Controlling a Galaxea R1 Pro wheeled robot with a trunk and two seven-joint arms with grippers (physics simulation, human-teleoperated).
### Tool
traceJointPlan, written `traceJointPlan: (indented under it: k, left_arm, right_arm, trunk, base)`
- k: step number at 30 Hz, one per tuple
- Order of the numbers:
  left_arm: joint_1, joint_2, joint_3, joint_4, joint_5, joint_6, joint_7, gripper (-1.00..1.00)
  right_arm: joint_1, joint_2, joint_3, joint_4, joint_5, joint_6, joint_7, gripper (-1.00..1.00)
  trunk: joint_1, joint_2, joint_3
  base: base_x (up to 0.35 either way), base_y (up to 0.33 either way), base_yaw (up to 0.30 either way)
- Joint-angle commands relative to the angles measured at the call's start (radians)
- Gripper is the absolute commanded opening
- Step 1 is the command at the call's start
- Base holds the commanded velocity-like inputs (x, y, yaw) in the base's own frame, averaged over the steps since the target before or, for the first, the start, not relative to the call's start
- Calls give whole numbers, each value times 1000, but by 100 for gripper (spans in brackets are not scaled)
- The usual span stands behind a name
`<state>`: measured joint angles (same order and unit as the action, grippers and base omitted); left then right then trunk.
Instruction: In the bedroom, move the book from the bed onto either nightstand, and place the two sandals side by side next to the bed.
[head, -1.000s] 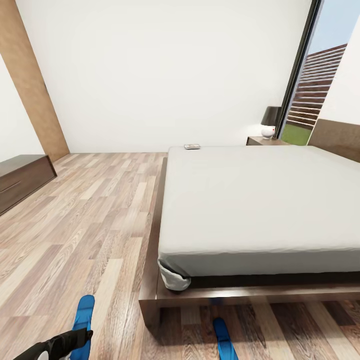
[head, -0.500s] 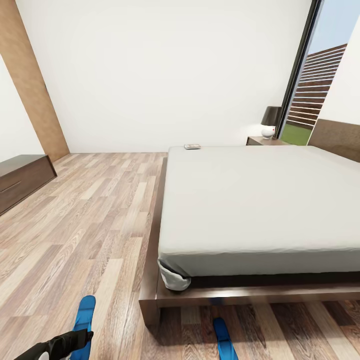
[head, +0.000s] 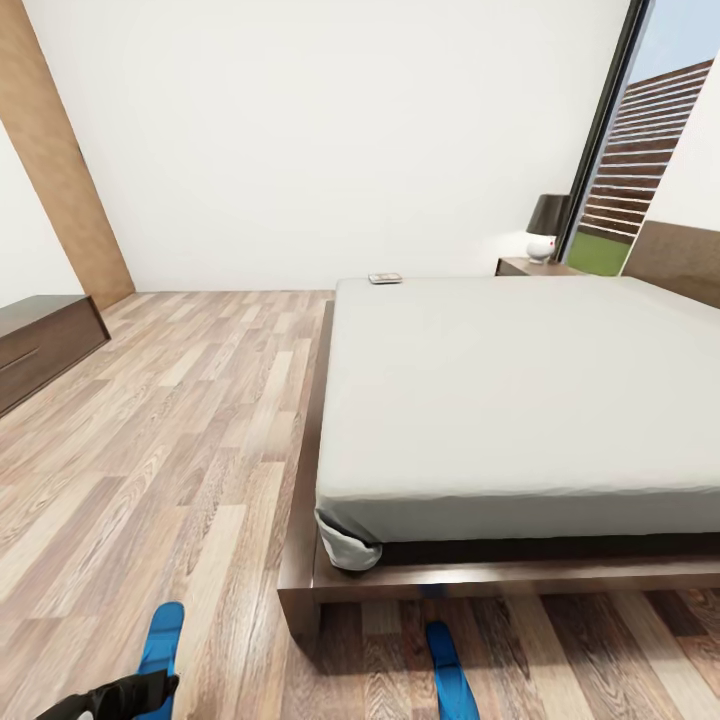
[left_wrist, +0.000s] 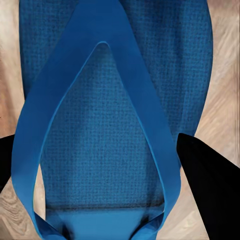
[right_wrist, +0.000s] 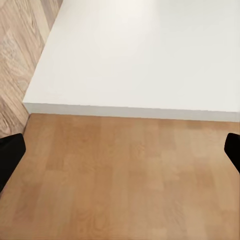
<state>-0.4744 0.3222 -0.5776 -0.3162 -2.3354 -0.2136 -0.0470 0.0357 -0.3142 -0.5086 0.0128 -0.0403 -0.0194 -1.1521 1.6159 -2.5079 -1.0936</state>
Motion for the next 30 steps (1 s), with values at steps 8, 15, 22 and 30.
traceJointPlan:
  k: [8, 15, 22, 30]
  left_arm:
    - [-1, -18, -3, 28, -6, -5, -3, -100]
    - [-1, -21, -10, 32, -16, -3, -3, -100]
    - [-1, -22, -13, 32, -21, 3, -2, -100]
    - [-1, -22, -17, 31, -21, 24, -2, -100]
  right_arm:
    - [0, 1, 4, 1, -4, -2, 1, 100]
    - [0, 2, 4, 1, -4, -2, 3, 100]
    - [0, 3, 4, 1, -5, -2, 3, 100]
    - [0, 4, 4, 1, -6, -2, 3, 100]
  trunk:
    - [1, -1, -8]
    - [4, -2, -35]
    - [6, -3, -51]
    - [7, -4, -63]
  base:
    - [0, 0, 0]
    - [0, 0, 0]
    - [0, 0, 0]
    - [0, 0, 0]
